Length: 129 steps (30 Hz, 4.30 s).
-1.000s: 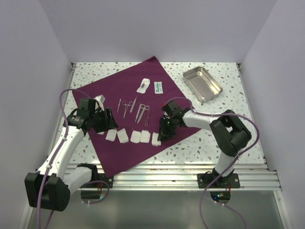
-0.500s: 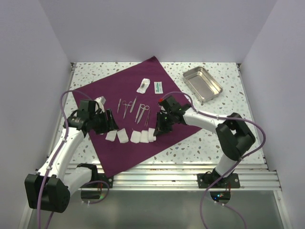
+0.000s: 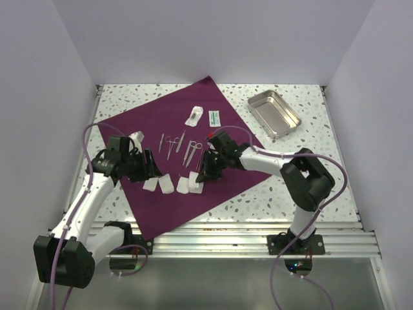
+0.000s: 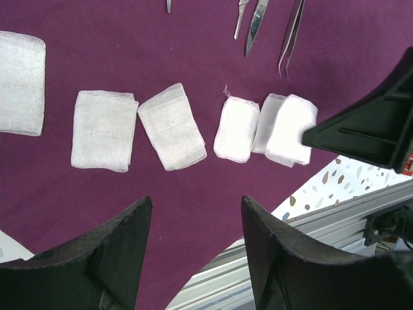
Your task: Prepare the surgical pack
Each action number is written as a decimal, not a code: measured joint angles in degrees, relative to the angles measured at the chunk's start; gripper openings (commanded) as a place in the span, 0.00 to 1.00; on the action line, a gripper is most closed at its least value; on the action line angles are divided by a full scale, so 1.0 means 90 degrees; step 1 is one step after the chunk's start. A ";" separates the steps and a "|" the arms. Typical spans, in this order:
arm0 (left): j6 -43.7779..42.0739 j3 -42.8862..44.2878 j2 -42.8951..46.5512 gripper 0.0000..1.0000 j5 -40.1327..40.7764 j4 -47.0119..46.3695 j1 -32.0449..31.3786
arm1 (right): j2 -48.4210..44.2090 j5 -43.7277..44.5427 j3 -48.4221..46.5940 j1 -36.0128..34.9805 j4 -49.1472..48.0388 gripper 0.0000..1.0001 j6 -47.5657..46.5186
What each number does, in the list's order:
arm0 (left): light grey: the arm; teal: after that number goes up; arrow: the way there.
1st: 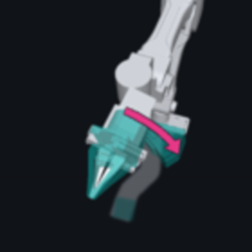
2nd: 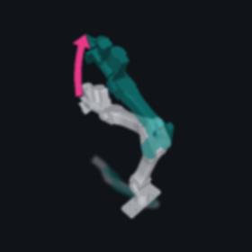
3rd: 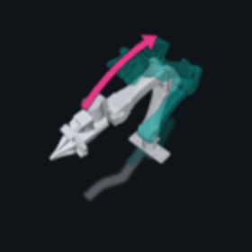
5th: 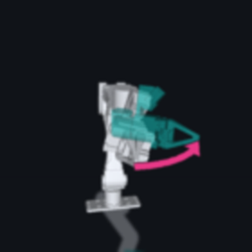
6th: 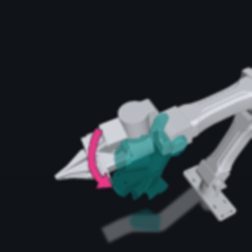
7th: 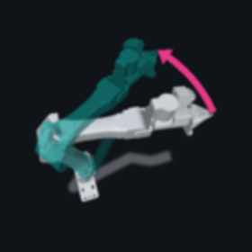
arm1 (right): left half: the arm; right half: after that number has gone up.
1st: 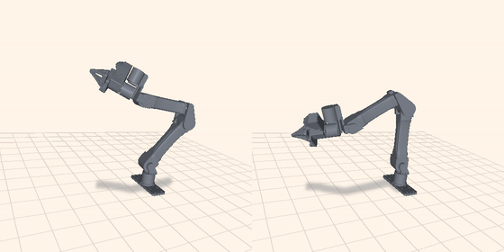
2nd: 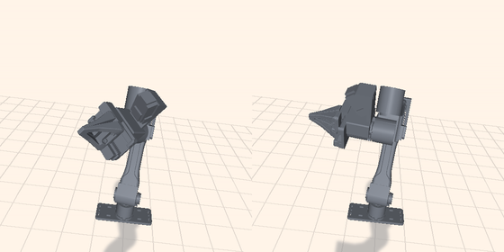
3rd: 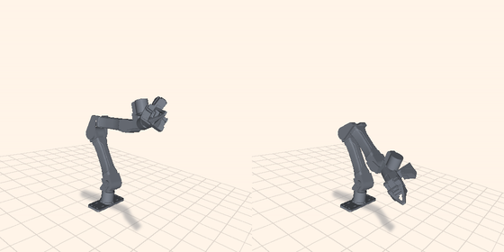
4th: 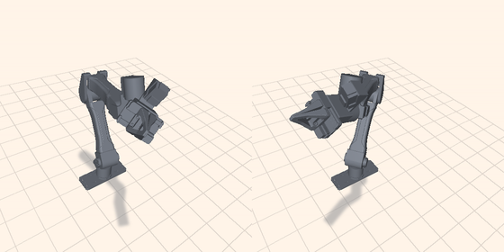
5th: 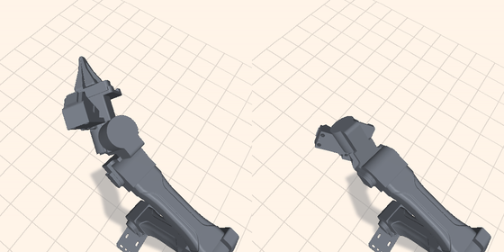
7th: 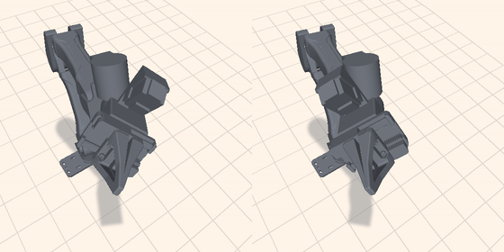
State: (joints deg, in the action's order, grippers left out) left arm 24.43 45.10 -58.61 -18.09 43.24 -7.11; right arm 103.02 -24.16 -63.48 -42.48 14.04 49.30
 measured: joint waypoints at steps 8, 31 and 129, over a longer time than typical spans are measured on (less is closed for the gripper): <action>0.0000 0.0000 0.0015 0.62 -0.0051 0.0002 0.0000 | 0.0306 -0.0007 0.0136 0.0000 -0.0493 0.00 0.0260; -0.0007 -0.0002 -0.0044 0.61 -0.0143 -0.0012 0.0000 | 0.0478 0.0075 0.0236 0.0000 -0.0457 0.30 0.0172; -0.0029 -0.0240 0.0051 0.62 -0.0345 -0.0029 -0.0092 | 0.0940 0.0073 -0.0177 -0.0384 -0.1324 0.00 0.1479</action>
State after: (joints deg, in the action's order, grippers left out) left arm 24.16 42.94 -58.15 -21.19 42.98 -7.94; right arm 111.48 -23.51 -65.08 -45.93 2.13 62.61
